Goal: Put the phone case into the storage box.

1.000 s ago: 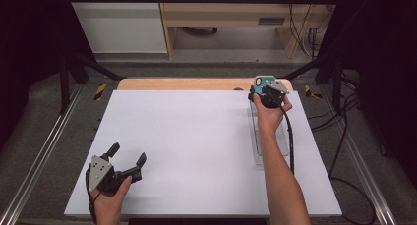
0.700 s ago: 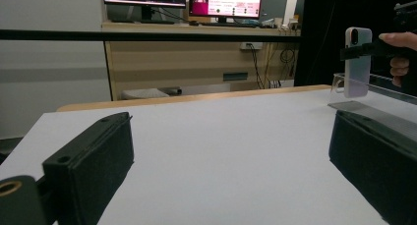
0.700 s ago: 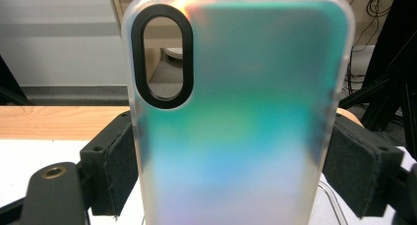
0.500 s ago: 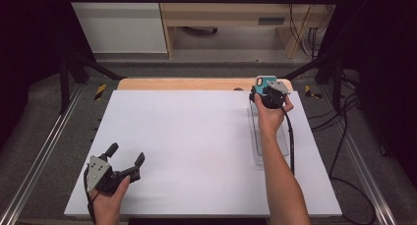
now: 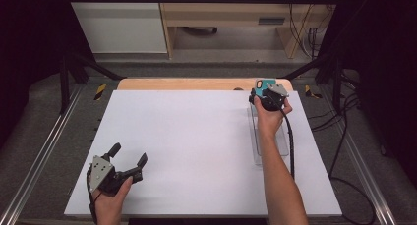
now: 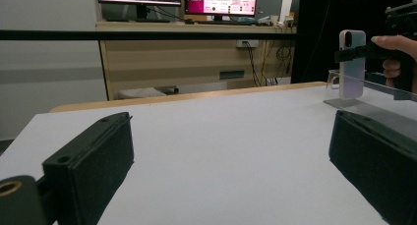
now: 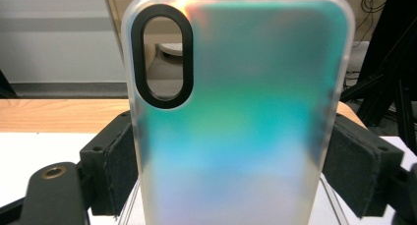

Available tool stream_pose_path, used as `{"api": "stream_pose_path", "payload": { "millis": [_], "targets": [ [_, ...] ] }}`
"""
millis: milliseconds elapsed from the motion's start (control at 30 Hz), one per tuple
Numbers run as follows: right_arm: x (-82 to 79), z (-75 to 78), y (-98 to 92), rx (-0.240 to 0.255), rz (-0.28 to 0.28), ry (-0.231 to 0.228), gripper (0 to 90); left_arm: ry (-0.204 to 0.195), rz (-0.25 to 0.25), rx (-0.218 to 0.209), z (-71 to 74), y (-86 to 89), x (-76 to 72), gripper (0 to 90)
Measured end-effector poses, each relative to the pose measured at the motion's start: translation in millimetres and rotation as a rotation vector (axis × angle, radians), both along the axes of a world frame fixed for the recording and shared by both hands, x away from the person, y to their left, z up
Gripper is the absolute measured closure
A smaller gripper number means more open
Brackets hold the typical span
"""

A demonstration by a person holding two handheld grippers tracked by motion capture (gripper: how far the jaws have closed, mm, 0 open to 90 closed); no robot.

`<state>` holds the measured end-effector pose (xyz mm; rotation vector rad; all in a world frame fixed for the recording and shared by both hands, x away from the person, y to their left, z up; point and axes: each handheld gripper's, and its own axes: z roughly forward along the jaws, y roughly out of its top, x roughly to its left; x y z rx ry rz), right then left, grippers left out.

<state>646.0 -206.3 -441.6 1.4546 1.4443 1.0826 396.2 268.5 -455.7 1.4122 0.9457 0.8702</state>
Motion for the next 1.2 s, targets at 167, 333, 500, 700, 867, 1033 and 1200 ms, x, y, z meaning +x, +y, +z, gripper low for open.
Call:
{"api": "stream_pose_path", "payload": {
  "millis": [167,333,500,700,867,1033,1200],
  "targets": [
    [0.3,1.1,-0.2,-0.004,-0.001,0.0,17.3,0.006,-0.001,0.003,-0.5,-1.0,0.3,2.7],
    [-0.1,1.8,-2.0,-0.007,-0.004,-0.002,17.2,0.005,-0.008,0.004,-0.6,-3.1,0.3,2.9],
    [0.7,0.9,-2.7,-0.019,-0.017,0.004,17.2,0.004,-0.015,0.015,-0.5,-5.5,-0.1,3.1],
    [1.4,-2.5,-0.3,-0.024,-0.013,0.011,17.2,0.007,-0.025,0.023,-1.1,-7.2,0.4,3.4],
    [2.4,-4.5,1.9,-0.032,0.0,0.017,17.2,0.006,-0.031,0.03,-1.2,-8.5,0.6,3.4],
    [2.9,-4.0,1.4,-0.03,-0.004,0.017,17.2,0.005,-0.034,0.033,-1.1,-9.2,0.3,3.4],
    [3.3,-4.3,0.2,-0.023,-0.009,0.022,17.1,0.005,-0.036,0.033,-1.3,-9.8,0.5,3.4]
  ]
}}
